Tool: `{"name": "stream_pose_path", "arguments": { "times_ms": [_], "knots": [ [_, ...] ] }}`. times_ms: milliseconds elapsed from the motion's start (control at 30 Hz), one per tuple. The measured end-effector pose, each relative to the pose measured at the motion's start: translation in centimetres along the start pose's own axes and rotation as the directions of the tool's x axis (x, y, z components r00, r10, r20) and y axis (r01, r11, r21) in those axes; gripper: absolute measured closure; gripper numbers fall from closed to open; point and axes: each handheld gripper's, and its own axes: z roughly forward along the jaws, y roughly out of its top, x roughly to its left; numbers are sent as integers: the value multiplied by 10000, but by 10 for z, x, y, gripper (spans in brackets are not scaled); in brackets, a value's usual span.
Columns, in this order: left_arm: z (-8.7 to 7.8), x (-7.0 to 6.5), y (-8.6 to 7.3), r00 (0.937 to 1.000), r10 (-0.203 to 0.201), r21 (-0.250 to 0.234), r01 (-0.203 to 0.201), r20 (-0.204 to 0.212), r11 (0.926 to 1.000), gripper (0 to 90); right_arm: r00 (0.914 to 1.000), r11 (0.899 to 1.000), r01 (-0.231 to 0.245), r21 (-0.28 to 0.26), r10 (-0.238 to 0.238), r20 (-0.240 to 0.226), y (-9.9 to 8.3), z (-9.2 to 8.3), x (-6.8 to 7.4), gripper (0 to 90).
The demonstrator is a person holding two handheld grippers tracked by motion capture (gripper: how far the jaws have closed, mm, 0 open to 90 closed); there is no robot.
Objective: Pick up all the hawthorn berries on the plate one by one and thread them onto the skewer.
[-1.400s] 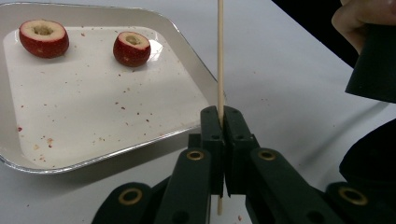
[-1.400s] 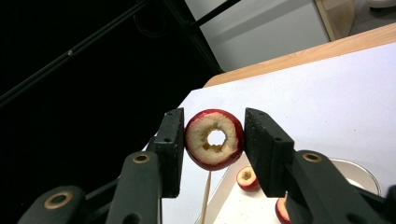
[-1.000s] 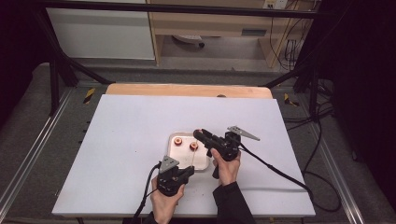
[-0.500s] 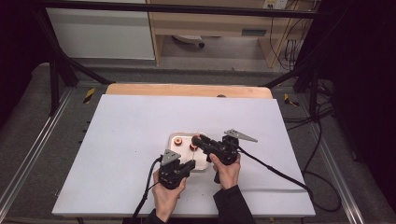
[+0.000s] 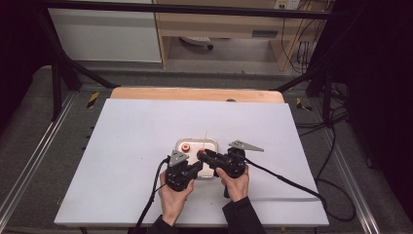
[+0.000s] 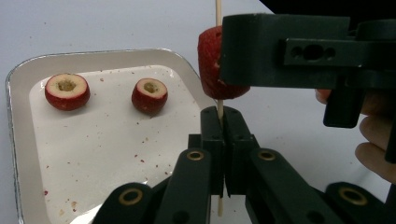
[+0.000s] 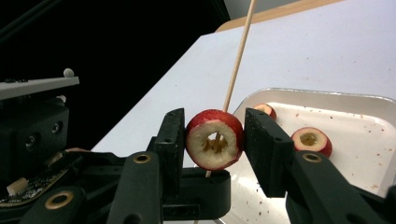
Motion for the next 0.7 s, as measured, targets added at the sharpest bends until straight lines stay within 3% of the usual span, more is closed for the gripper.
{"name": "stream_pose_path", "arguments": {
  "times_ms": [167, 233, 333, 367, 433, 467, 633, 700],
  "knots": [
    [-2, 2, -3, 9995, 314, 6, -314, 91, 9995, 885, 9998, 9996, 183, 219, -181, -120, 0, -1, 0, 576],
    [-3, 4, -5, 9991, 400, 98, -401, 127, 9991, 885, 9986, 9984, 515, 252, -511, -153, 3, -4, 0, 480],
    [-8, 8, -8, 9979, 642, 239, -642, 44, 9976, 885, 9960, 9957, 891, 272, -893, 82, 6, -8, 0, 416],
    [-10, 9, -9, 9974, 722, 265, -721, -8, 9970, 885, 9921, 9919, 1204, 396, -1216, 304, 10, -11, -2, 346],
    [-15, 12, -11, 9961, 882, 307, -879, -64, 9957, 884, 9904, 9901, 1322, 463, -1338, 341, 12, -13, -3, 308],
    [-18, 13, -11, 9954, 951, 329, -947, -98, 9950, 884, 9874, 9865, 1498, 656, -1526, 409, 17, -14, -6, 229],
    [-31, 21, -15, 9929, 1184, 378, -1178, -138, 9923, 883, 9793, 9753, 1795, 1289, -1896, 711, 24, -16, -12, 132],
    [-35, 24, -18, 9917, 1275, 407, -1268, -156, 9911, 883, 9724, 9623, 2013, 1829, -2188, 808, 27, -15, -17, 96]
  ]
}}
